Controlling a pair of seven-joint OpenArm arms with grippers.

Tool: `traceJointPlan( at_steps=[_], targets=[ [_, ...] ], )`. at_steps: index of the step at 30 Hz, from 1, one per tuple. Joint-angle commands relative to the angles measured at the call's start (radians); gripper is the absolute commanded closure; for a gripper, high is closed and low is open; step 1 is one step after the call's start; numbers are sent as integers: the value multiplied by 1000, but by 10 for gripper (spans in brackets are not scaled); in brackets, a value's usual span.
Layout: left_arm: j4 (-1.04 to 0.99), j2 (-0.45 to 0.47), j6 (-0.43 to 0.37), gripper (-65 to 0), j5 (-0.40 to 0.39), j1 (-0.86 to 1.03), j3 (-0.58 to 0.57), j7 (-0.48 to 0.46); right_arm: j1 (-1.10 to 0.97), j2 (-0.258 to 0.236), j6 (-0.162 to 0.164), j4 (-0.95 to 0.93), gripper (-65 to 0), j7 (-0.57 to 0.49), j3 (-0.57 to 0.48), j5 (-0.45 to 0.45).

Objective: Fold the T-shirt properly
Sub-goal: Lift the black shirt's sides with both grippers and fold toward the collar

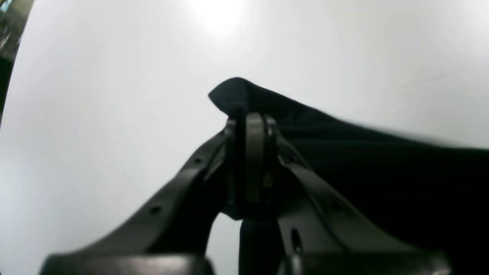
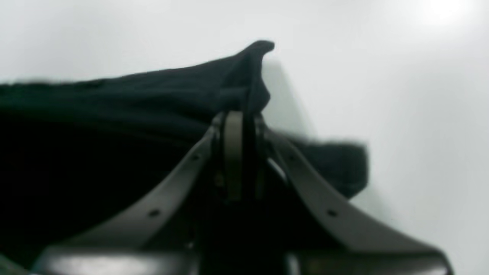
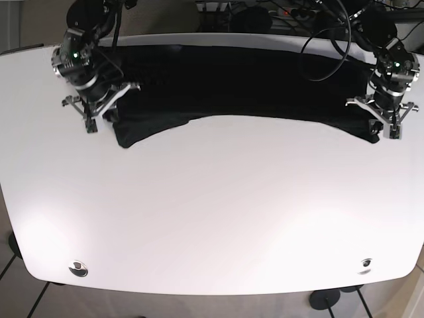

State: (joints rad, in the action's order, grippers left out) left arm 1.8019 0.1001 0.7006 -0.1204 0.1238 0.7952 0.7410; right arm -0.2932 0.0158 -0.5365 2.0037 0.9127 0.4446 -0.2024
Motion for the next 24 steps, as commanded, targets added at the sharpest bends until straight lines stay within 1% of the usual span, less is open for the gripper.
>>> traceJointPlan(
  at_steps=[1,5,7,9,12,13,14,15,16,17,18,19,20,21,22,24],
  targets=[
    [20,14,-2,0,-8,20,14,-19,-44,-15,0,18,-17,-28,9,-29],
    [14,17,-2,0,-8,78,16,-21,-100,-15,0,18,-17,-34,10,-38],
    [11,17,-2,0,-3,116,16,-21,-143,-10,0,13,-19,-97,10,-32],
    [-24,22,-2,0,0,141,10,-22,-165,-9,2,13,-19,-116,10,-32],
    [-100,60,-2,-7,0,147,-1,-21,-183,-9,9,6,-22,-117,10,-32],
    [-124,72,-2,-28,0,149,-18,-19,-185,-9,9,1,-35,-117,10,-30],
    [-144,89,-2,-81,0,149,-35,-18,-186,-10,11,-1,-73,-116,12,-30],
    [-155,102,-2,-153,0,149,-49,-11,-189,-12,11,-1,-132,-116,12,-30],
    [-156,109,-2,-229,0,150,-52,2,-203,-12,11,1,-201,-119,12,-35],
    [-152,111,-2,-296,-2,156,-53,15,-217,-12,11,6,-285,-125,12,-41],
    [-133,114,-2,-347,-3,156,-53,24,-226,-9,5,10,-361,-139,12,-47],
    [-103,114,-2,-368,-6,156,-53,32,-234,-9,2,12,-431,-155,12,-64],
    [-61,112,-2,-367,-8,156,-53,39,-234,-10,2,12,-485,-168,12,-84],
    [-12,112,-2,-367,-9,156,-53,53,-234,-12,2,12,-522,-172,12,-110],
    [35,111,-2,-367,-9,156,-53,70,-229,-15,2,12,-541,-172,10,-130],
    [71,106,-2,-367,-11,156,-59,76,-202,-15,6,12,-542,-172,9,-144]
  ],
)
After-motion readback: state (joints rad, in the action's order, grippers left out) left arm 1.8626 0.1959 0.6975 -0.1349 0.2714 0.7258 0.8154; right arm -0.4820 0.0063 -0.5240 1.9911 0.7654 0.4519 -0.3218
